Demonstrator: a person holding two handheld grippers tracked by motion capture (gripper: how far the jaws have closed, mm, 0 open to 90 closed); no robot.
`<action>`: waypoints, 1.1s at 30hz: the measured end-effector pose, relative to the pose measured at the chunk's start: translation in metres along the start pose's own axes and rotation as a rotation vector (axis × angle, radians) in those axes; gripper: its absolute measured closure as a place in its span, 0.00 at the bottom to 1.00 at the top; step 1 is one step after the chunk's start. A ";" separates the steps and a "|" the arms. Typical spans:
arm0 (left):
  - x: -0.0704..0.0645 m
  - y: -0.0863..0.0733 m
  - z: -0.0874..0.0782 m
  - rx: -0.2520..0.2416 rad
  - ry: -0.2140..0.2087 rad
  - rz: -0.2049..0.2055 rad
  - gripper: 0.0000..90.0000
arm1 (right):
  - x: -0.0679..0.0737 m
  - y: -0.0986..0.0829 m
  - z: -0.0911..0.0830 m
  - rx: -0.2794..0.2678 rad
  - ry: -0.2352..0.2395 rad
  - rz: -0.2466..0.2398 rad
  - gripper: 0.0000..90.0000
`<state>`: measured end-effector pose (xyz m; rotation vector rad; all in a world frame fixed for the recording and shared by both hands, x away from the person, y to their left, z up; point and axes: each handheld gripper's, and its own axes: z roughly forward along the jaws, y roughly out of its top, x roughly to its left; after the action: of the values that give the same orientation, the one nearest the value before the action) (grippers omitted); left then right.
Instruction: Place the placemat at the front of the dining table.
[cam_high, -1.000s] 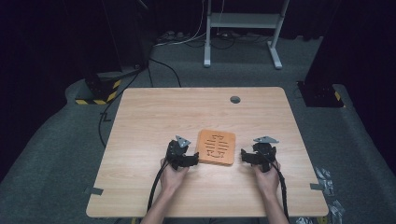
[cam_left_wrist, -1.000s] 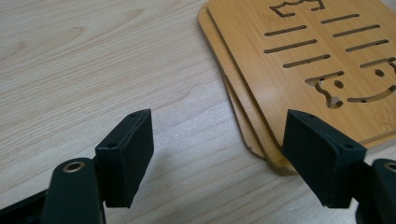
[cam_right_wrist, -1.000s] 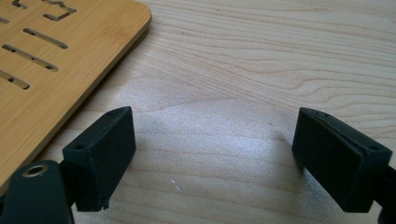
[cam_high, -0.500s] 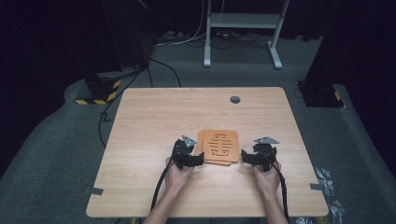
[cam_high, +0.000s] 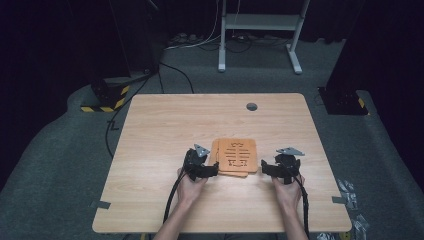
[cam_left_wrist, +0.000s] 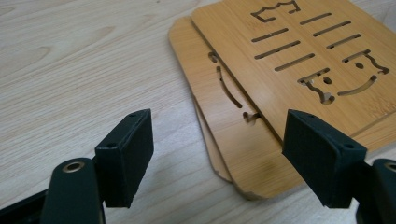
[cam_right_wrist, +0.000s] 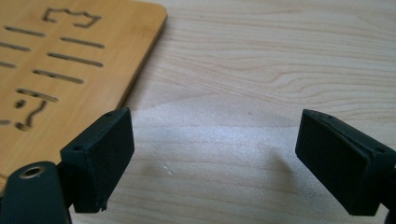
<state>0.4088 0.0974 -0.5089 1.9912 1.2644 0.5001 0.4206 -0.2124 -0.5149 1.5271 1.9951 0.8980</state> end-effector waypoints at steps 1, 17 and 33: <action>0.001 -0.001 -0.001 0.001 0.002 -0.008 0.28 | -0.001 0.000 -0.001 -0.012 0.017 0.006 0.13; 0.029 -0.013 -0.014 -0.006 0.035 -0.083 0.28 | 0.011 0.001 -0.002 -0.036 0.138 -0.040 0.13; 0.039 -0.015 -0.021 -0.019 0.038 -0.106 0.29 | 0.018 -0.001 0.008 0.032 0.107 -0.088 0.17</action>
<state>0.4028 0.1437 -0.5083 1.8960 1.3758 0.4978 0.4202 -0.1933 -0.5208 1.4234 2.1443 0.9337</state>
